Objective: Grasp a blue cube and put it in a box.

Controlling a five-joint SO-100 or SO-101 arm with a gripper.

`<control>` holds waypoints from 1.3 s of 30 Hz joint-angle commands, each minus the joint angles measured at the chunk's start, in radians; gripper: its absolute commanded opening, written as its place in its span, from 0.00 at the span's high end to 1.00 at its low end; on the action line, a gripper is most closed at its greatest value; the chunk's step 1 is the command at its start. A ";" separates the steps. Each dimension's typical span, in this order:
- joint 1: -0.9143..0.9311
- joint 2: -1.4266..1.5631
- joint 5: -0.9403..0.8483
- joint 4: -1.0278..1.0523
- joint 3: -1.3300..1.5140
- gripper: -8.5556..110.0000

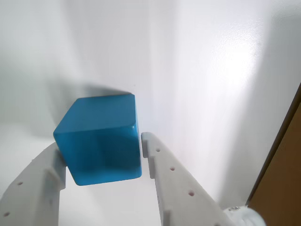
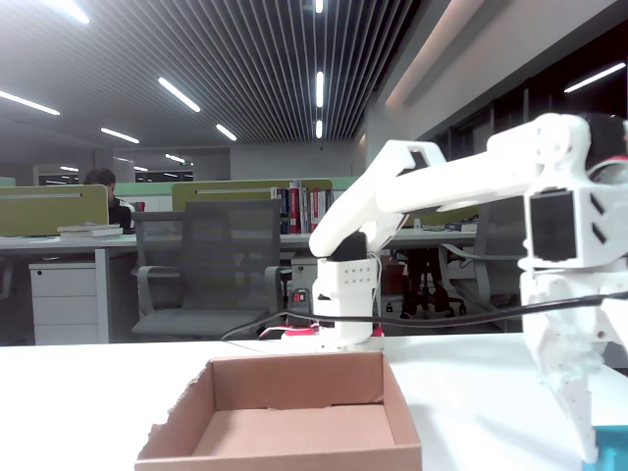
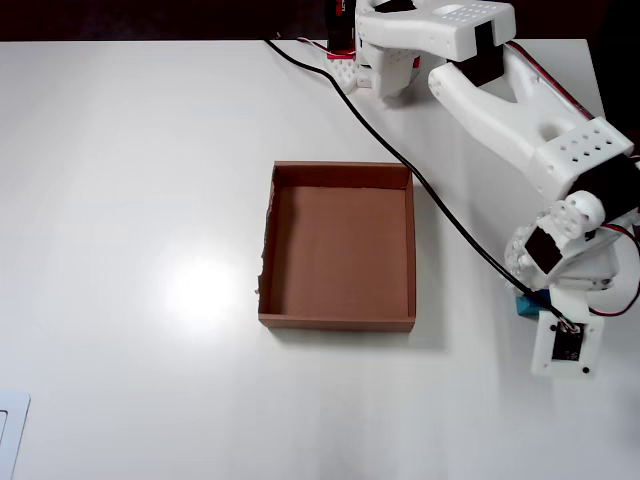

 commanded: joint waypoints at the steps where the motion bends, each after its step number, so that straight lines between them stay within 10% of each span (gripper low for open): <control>1: -0.011 0.018 0.009 -0.009 -0.005 0.78; 39: 0.121 0.569 0.060 0.028 0.307 0.80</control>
